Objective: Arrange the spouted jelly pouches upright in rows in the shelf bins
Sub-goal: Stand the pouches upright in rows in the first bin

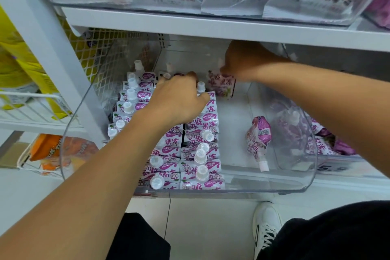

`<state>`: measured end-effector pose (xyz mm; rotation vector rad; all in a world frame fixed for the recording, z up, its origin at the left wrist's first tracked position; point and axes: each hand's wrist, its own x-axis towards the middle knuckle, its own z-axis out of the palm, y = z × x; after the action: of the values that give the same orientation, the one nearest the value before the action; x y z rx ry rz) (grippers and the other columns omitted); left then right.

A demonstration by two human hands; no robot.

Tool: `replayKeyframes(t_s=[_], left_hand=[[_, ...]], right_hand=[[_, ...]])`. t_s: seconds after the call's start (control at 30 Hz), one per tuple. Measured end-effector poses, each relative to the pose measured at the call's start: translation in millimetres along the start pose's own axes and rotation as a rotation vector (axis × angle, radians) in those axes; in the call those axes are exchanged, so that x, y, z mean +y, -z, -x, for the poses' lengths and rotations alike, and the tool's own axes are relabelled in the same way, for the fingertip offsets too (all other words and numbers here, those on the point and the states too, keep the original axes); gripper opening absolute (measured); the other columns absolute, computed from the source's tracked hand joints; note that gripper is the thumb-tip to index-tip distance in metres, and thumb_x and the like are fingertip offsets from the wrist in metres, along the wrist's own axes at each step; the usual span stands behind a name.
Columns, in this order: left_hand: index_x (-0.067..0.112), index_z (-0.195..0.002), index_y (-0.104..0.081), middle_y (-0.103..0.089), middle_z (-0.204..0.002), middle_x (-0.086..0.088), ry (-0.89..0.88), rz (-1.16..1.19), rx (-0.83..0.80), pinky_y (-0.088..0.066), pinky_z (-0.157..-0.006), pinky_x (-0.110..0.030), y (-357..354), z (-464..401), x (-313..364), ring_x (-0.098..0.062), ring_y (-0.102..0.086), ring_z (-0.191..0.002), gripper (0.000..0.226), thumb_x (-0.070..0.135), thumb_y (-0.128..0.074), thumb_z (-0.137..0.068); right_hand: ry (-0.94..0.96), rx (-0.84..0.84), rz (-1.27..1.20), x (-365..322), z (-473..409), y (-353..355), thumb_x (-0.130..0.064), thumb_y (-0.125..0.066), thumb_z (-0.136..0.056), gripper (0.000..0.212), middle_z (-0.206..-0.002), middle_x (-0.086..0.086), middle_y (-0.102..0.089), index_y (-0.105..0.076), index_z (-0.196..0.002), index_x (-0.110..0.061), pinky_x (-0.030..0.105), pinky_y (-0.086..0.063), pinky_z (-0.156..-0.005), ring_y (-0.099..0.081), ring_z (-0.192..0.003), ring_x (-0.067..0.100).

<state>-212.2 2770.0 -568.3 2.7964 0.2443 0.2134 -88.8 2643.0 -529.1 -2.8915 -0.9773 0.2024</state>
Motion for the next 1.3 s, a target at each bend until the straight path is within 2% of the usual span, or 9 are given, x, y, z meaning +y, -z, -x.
replayKeyframes(t_s=[0.23,0.37,0.53,0.7,0.8,0.9,1.03,1.17,1.3], left_hand=[[0.021,-0.101,-0.053,-0.052,-0.077,0.007,-0.014,0.070,0.033,-0.036,-0.090,-0.039,0,3,-1,-0.023,-0.047,-0.082,0.021,0.040,-0.050,-0.093],[0.016,-0.107,-0.050,-0.042,-0.074,0.009,-0.022,0.092,0.071,-0.033,-0.075,-0.035,0,2,-2,-0.025,-0.048,-0.080,0.028,0.037,-0.057,-0.089],[0.013,-0.120,-0.044,-0.040,-0.068,0.007,-0.034,0.057,0.053,-0.033,-0.073,-0.034,1,1,-2,-0.026,-0.045,-0.078,0.042,0.038,-0.056,-0.088],[0.021,-0.100,-0.049,-0.060,-0.101,-0.008,-0.036,-0.059,-0.009,-0.036,-0.084,-0.038,2,0,2,-0.031,-0.054,-0.102,0.022,0.042,-0.045,-0.092],[0.024,-0.102,-0.056,-0.061,-0.119,-0.010,-0.034,-0.119,-0.027,-0.037,-0.092,-0.041,1,1,4,-0.032,-0.052,-0.112,0.027,0.043,-0.039,-0.095],[0.023,-0.118,-0.059,-0.060,-0.124,-0.013,-0.010,-0.180,-0.033,-0.037,-0.093,-0.042,3,0,5,-0.035,-0.049,-0.117,0.038,0.046,-0.038,-0.096],[0.024,-0.118,-0.059,-0.060,-0.123,-0.014,0.000,-0.200,-0.047,-0.037,-0.093,-0.044,5,3,7,-0.036,-0.047,-0.117,0.039,0.046,-0.034,-0.097],[0.024,-0.119,-0.058,-0.060,-0.124,-0.013,0.013,-0.178,-0.062,-0.036,-0.094,-0.044,5,6,6,-0.034,-0.046,-0.119,0.039,0.046,-0.034,-0.097],[0.026,-0.122,-0.056,-0.059,-0.126,-0.012,0.008,-0.169,-0.072,-0.035,-0.095,-0.045,5,7,4,-0.033,-0.045,-0.120,0.039,0.046,-0.033,-0.098]], right_hand=[[0.049,-0.229,0.033,-15,-21,-13,-0.006,-0.055,-0.093,0.016,-0.077,0.008,-0.056,-0.059,-0.078,-0.008,0.027,-0.048,-0.047,-0.063,-0.070,0.027],[0.033,-0.431,-0.293,-10,-18,-18,-0.002,-0.062,-0.092,0.030,-0.111,0.012,-0.062,-0.061,-0.121,-0.009,0.037,-0.062,-0.064,-0.068,-0.089,0.030],[0.050,-0.424,-0.881,-1,-15,-14,0.018,-0.058,-0.082,0.051,-0.119,0.006,-0.063,-0.060,-0.122,-0.013,0.029,-0.057,-0.080,-0.063,-0.106,0.020],[-0.045,-0.409,-0.944,-14,-7,-26,0.022,-0.045,-0.082,0.055,-0.124,0.014,-0.058,-0.053,-0.127,-0.008,0.035,-0.053,-0.085,-0.055,-0.117,0.030],[0.009,-0.375,-0.465,-6,19,1,-0.005,-0.057,-0.090,0.038,-0.128,0.010,-0.058,-0.055,-0.129,-0.006,0.033,-0.054,-0.088,-0.057,-0.115,0.026],[0.182,-0.657,0.209,-5,64,31,-0.046,-0.076,-0.076,0.052,-0.111,-0.002,-0.067,-0.065,-0.116,-0.015,0.035,-0.051,-0.092,-0.063,-0.101,0.022],[0.346,-0.751,0.673,-11,115,9,-0.045,-0.079,-0.074,0.070,-0.130,-0.009,-0.049,-0.046,-0.136,-0.037,0.038,-0.046,-0.093,-0.047,-0.119,0.022],[0.547,-0.524,0.715,-8,115,-6,-0.034,-0.060,-0.090,0.011,-0.108,-0.002,-0.060,-0.054,-0.097,-0.027,0.034,-0.049,-0.071,-0.060,-0.095,0.027],[0.476,-0.220,0.516,2,97,25,-0.036,-0.052,-0.095,0.020,-0.077,0.001,-0.061,-0.058,-0.085,-0.020,0.033,-0.050,-0.064,-0.060,-0.068,0.024]])
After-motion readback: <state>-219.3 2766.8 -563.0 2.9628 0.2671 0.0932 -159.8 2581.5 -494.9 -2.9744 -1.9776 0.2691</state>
